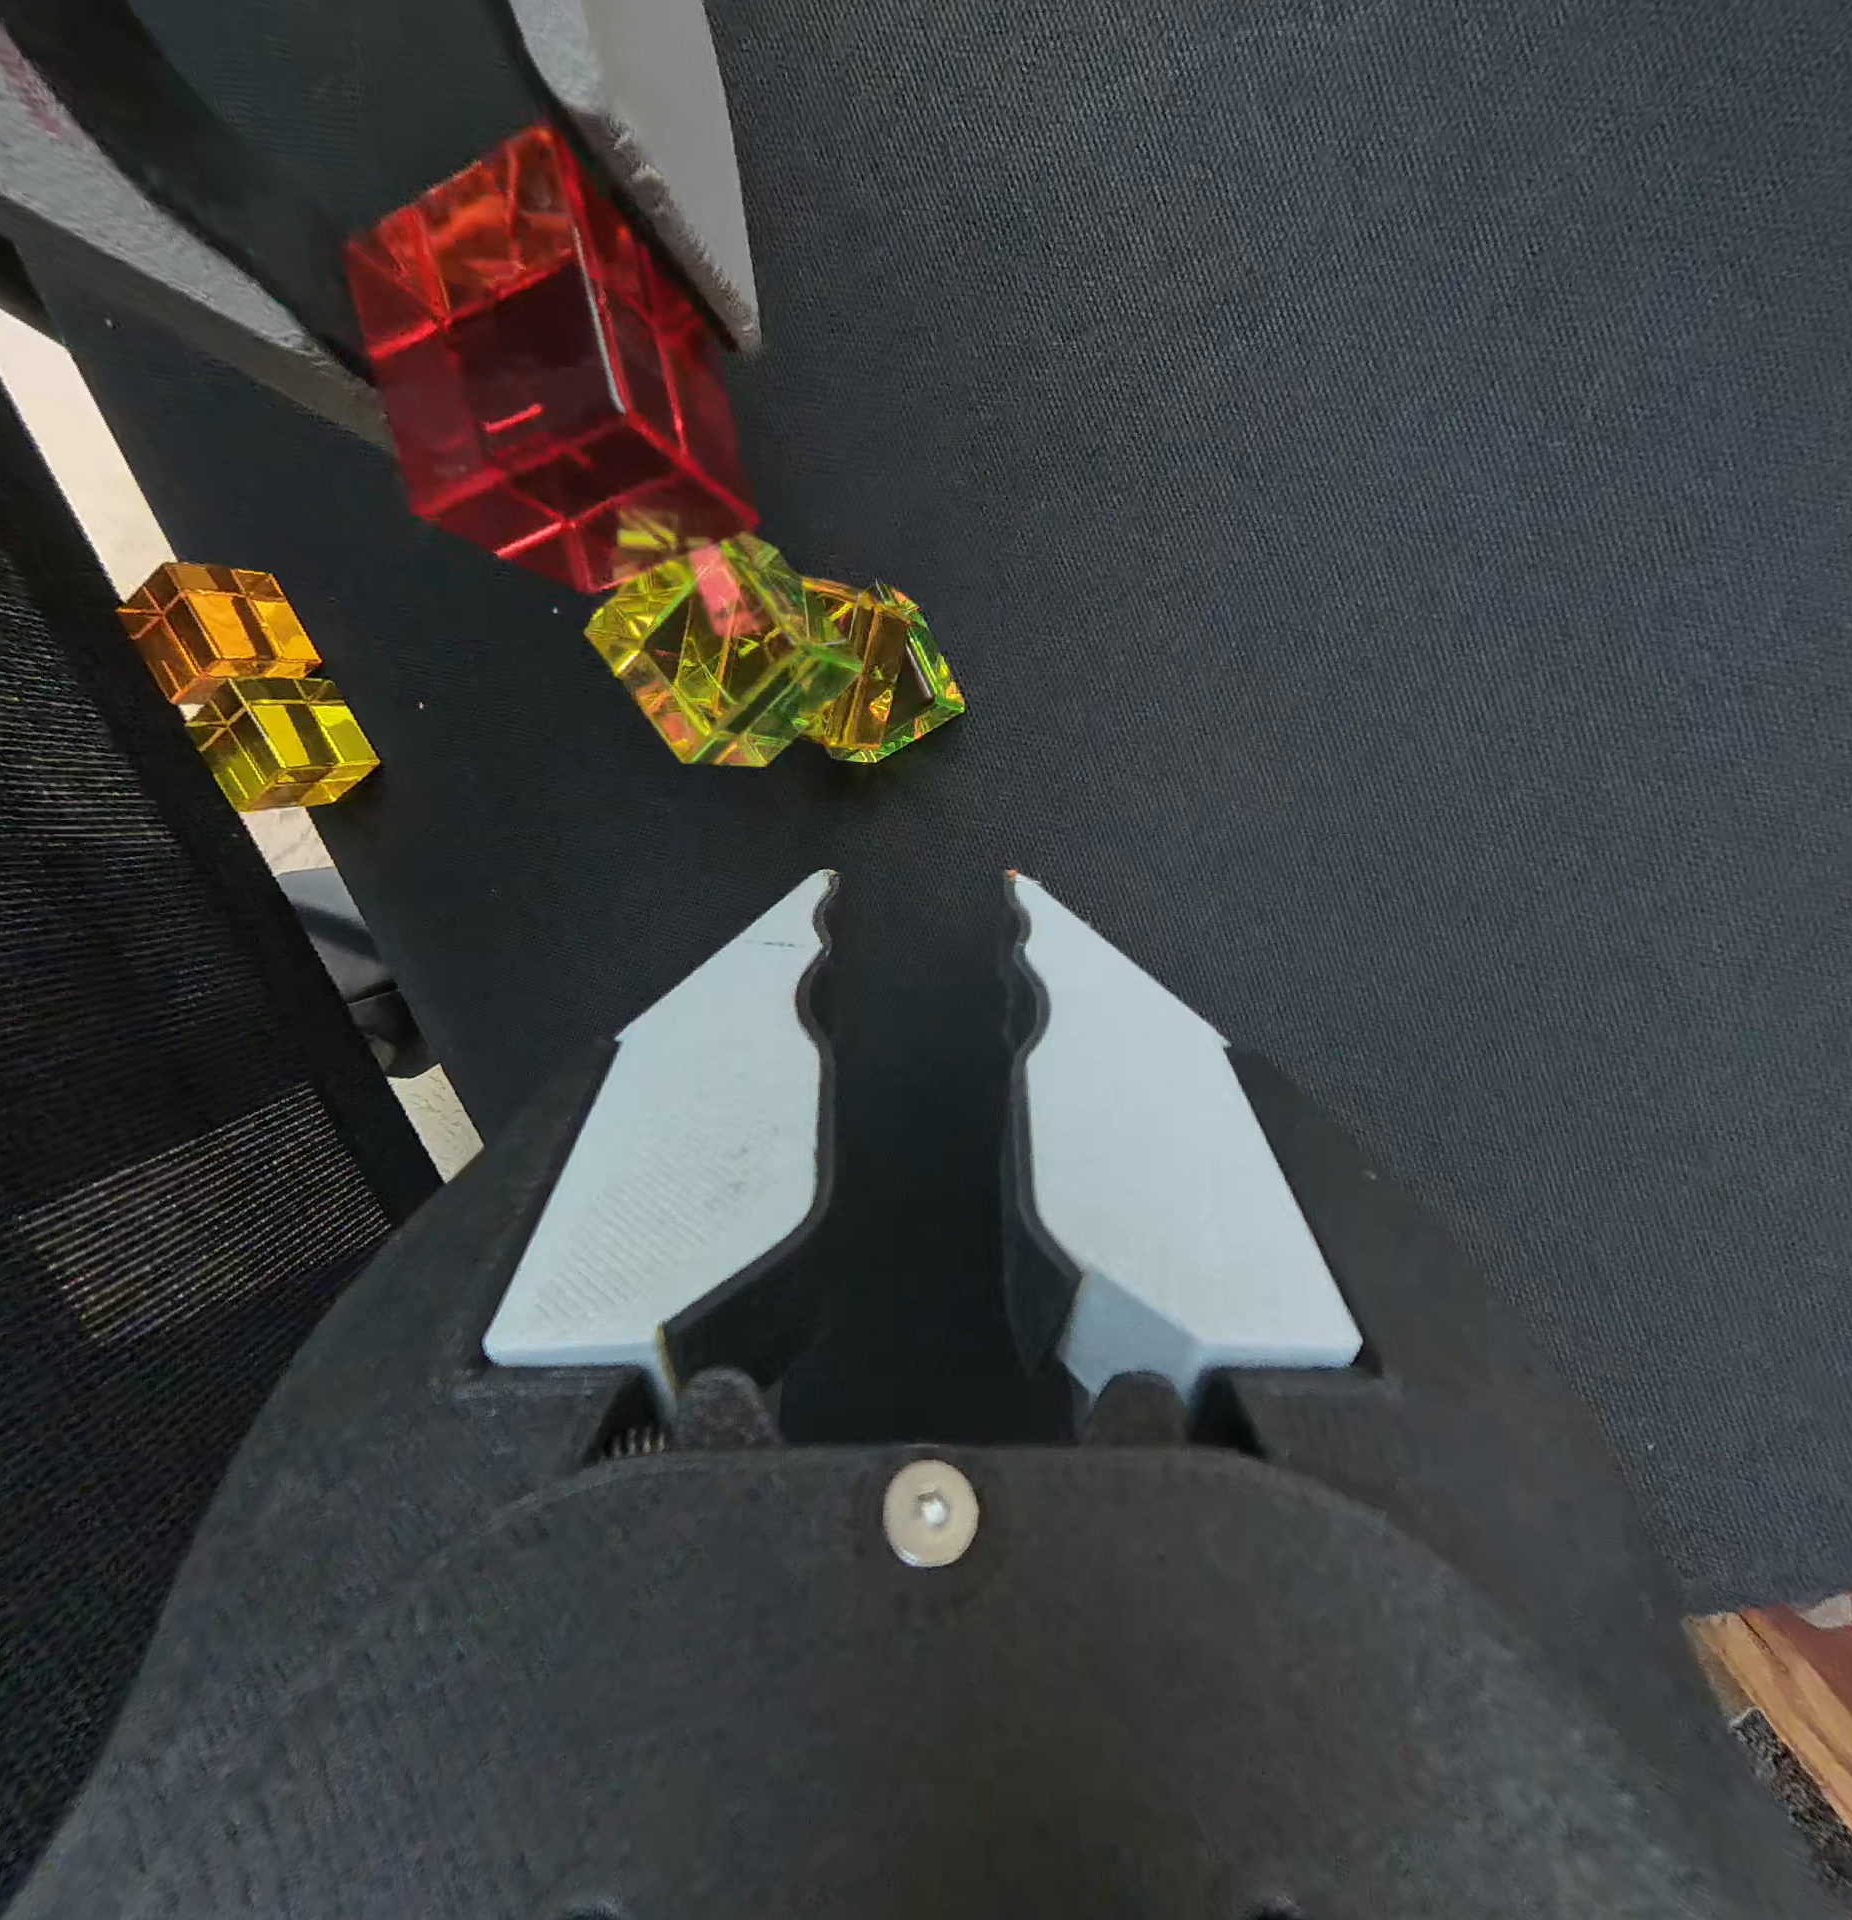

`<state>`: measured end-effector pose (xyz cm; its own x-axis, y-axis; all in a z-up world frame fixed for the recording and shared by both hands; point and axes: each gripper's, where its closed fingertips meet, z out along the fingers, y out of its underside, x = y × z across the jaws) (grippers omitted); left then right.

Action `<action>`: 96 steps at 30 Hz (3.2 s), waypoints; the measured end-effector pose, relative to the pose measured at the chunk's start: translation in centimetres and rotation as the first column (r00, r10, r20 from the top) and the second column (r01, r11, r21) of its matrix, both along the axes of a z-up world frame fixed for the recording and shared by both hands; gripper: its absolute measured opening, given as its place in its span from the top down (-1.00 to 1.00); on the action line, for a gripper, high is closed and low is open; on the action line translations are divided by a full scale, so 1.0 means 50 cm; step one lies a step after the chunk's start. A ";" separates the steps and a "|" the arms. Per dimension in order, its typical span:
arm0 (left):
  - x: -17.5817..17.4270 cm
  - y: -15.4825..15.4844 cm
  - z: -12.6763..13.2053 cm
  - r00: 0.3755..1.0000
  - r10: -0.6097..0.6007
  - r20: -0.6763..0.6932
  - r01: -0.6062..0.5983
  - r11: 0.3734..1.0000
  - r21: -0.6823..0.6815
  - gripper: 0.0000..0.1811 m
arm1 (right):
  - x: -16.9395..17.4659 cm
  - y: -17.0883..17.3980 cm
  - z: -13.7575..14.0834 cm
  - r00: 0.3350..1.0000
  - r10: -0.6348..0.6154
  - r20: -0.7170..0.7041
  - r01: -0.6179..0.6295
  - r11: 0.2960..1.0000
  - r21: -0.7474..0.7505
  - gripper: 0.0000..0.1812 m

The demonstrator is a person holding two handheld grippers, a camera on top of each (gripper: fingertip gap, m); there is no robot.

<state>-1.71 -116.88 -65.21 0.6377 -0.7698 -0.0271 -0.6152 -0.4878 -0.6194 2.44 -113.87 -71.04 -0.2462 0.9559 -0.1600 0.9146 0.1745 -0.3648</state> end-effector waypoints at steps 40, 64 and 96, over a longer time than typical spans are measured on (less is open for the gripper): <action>-0.016 -0.030 -0.042 0.993 0.118 0.021 -0.114 0.985 -0.130 0.42 | 0.007 0.017 -0.007 0.996 -0.074 0.042 0.075 0.997 -0.023 0.71; -0.045 -0.102 -0.127 0.976 0.216 -0.042 -0.218 0.926 -0.308 0.49 | -0.009 -0.021 -0.010 0.996 0.091 0.006 -0.091 0.995 0.048 0.62; -0.106 -0.099 -0.156 0.922 0.383 -0.046 -0.379 0.876 -0.298 0.51 | -0.053 -0.026 0.027 0.997 0.042 -0.070 -0.047 0.996 -0.078 0.50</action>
<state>-6.99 -121.85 -73.03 0.8819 -0.4380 0.1743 -0.3367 -0.8441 -0.4173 -0.20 -115.19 -69.68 -0.3013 0.9286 -0.2165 0.8790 0.1824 -0.4406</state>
